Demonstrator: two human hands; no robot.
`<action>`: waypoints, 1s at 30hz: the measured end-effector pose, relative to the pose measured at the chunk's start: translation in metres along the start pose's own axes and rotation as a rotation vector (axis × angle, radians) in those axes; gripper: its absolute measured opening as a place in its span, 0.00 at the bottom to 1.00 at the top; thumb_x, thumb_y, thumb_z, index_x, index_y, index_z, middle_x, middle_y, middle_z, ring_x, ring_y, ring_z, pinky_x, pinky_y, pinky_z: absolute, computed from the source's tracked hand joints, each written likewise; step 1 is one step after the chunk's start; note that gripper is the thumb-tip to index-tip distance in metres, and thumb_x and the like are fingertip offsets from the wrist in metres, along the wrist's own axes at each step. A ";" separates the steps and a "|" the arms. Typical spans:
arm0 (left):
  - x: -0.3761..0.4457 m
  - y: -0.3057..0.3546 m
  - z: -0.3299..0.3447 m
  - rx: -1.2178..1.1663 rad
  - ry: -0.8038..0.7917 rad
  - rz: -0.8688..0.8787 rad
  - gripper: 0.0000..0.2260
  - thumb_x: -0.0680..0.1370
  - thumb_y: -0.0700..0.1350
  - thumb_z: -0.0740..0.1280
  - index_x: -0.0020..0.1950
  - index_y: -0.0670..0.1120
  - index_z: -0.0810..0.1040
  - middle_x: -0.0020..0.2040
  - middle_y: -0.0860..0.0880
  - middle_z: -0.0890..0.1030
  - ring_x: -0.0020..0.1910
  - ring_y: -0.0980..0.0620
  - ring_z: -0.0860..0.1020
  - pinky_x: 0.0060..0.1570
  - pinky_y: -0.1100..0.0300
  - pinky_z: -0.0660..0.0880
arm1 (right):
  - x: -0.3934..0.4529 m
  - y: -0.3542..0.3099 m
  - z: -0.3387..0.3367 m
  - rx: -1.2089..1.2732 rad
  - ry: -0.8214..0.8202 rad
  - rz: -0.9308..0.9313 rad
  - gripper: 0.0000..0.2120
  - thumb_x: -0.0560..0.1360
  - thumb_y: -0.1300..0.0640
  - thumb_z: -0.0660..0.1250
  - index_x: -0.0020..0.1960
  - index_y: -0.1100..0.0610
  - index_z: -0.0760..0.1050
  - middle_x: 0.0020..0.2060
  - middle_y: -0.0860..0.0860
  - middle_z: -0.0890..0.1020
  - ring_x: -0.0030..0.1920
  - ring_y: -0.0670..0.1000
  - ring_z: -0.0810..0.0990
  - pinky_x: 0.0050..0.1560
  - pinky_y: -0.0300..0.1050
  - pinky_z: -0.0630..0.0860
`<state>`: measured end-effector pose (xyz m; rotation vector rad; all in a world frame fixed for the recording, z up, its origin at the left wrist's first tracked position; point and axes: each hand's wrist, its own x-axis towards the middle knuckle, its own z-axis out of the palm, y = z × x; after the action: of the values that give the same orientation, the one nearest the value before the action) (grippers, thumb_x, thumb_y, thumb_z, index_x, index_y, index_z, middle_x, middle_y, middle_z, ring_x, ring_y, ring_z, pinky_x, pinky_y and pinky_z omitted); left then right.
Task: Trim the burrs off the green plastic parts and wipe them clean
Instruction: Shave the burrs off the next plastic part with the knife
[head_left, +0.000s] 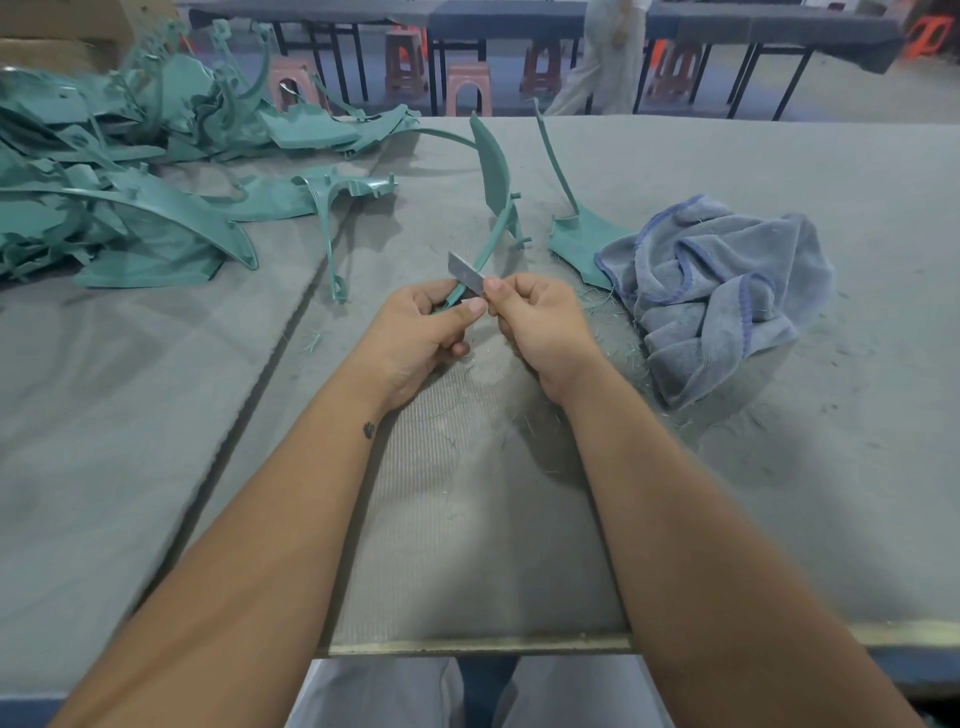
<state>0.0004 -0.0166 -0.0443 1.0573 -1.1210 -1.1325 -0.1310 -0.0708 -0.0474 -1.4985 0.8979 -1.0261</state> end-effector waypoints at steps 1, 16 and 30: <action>0.000 0.000 0.001 0.013 -0.003 0.000 0.07 0.80 0.37 0.64 0.53 0.43 0.81 0.27 0.56 0.68 0.26 0.59 0.63 0.29 0.67 0.68 | 0.001 0.000 -0.001 0.014 0.026 0.012 0.16 0.80 0.54 0.64 0.34 0.55 0.72 0.20 0.44 0.66 0.22 0.43 0.61 0.26 0.38 0.59; -0.005 0.006 -0.008 0.640 0.266 0.097 0.09 0.80 0.47 0.63 0.46 0.58 0.81 0.30 0.50 0.78 0.28 0.57 0.74 0.33 0.64 0.73 | 0.006 -0.009 -0.011 0.411 0.075 0.151 0.16 0.82 0.54 0.60 0.36 0.56 0.69 0.22 0.48 0.67 0.21 0.45 0.59 0.22 0.38 0.54; -0.003 0.011 -0.001 0.220 0.094 0.013 0.07 0.76 0.45 0.66 0.51 0.44 0.78 0.27 0.55 0.62 0.24 0.58 0.58 0.23 0.65 0.56 | 0.000 -0.005 -0.003 0.071 -0.199 0.003 0.14 0.82 0.58 0.60 0.38 0.59 0.74 0.23 0.51 0.64 0.21 0.43 0.60 0.22 0.34 0.57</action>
<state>0.0024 -0.0124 -0.0334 1.2588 -1.1946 -0.9539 -0.1337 -0.0712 -0.0425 -1.5095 0.7159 -0.8799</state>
